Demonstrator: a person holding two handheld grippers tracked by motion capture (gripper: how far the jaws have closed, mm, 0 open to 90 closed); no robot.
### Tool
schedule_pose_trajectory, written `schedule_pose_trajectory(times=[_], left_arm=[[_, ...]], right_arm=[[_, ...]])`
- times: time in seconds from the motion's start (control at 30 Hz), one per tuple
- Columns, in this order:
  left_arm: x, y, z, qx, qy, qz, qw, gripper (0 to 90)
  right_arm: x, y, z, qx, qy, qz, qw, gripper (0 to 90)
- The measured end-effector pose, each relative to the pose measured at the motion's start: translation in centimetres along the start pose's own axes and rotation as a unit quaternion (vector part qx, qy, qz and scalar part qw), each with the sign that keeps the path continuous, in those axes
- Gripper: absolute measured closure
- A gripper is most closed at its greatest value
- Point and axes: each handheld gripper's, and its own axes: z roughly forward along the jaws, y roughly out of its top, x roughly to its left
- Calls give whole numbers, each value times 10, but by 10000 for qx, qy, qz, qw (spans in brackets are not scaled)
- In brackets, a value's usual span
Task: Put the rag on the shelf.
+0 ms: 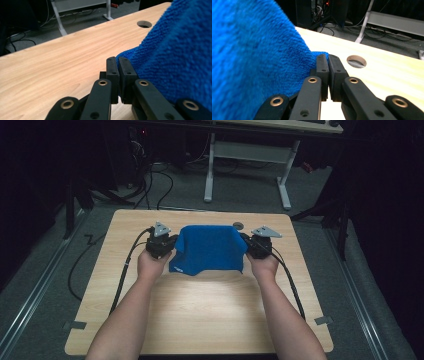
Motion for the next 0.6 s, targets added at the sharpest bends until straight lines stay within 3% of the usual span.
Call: schedule_pose_trajectory(times=[0.2, 0.6], left_arm=[[-3, -16, 1, 74, -85, -53, 9999, 877], [-1, -34, 6, 262, -170, -187, 9993, 876]], right_arm=[[4, -7, 2, 51, 29, -100, 9999, 880], [2, -27, 5, 297, -25, -33, 9996, 880]])
